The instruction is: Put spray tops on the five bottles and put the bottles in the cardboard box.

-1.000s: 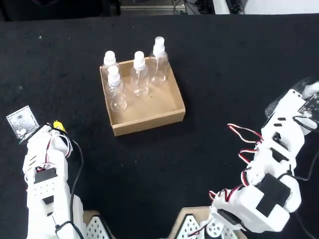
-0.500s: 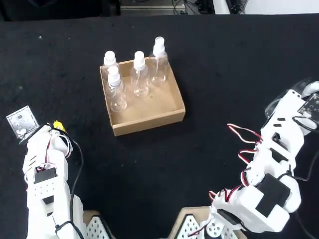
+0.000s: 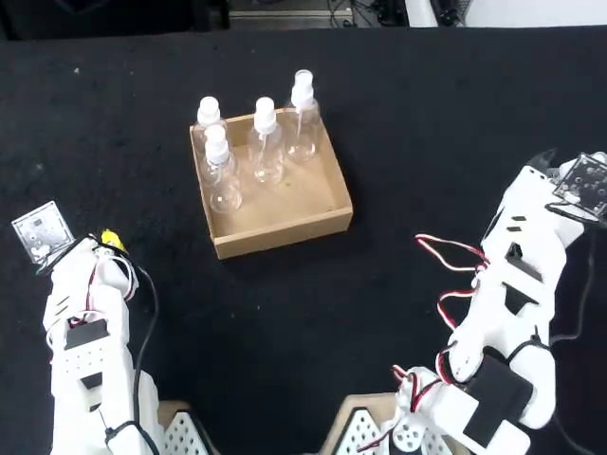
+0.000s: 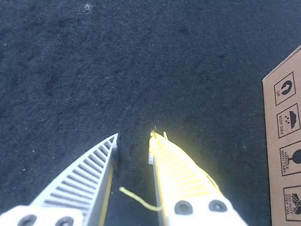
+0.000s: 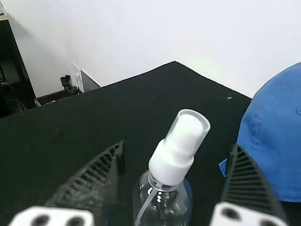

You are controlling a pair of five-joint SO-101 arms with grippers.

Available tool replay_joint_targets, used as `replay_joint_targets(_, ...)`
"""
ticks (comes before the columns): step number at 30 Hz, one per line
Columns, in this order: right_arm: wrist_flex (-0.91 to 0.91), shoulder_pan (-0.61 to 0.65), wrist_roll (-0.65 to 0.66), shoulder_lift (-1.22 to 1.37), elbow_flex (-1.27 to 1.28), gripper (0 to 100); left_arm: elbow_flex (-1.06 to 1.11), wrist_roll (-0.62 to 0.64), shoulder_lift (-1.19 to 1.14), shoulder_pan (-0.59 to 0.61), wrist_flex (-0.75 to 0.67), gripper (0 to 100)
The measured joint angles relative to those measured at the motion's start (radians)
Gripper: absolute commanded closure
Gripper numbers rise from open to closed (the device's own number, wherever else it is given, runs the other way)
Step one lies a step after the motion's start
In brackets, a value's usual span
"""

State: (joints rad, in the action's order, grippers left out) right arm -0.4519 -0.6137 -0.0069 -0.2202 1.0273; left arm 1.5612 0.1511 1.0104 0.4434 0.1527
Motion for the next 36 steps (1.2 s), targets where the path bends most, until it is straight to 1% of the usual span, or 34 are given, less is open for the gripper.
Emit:
replay_joint_targets(3,-0.012,0.000,0.000,0.035,0.000,70.1,0.000,0.000,0.000,0.000,0.000,90)
replay_joint_targets(13,-0.279,0.000,0.000,0.298,0.012,70.1,0.000,0.000,0.000,0.000,0.000,90)
replay_joint_targets(19,-0.419,0.000,0.000,0.393,0.012,70.1,0.000,0.000,0.000,0.000,0.000,90)
replay_joint_targets(23,-0.471,0.000,0.000,0.433,0.011,70.1,0.000,0.000,0.000,0.000,0.000,90)
replay_joint_targets(27,-0.479,0.000,0.000,0.471,0.003,70.3,0.000,0.000,0.000,0.000,0.000,90)
replay_joint_targets(29,-0.479,0.000,0.000,0.486,0.002,73.4,0.000,0.000,0.000,0.000,0.000,90)
replay_joint_targets(34,-0.479,0.000,0.000,0.489,0.002,93.0,0.000,0.000,0.000,0.000,0.000,90)
replay_joint_targets(36,-0.494,0.000,0.000,0.489,0.002,95.0,0.000,0.000,0.000,0.000,0.000,90)
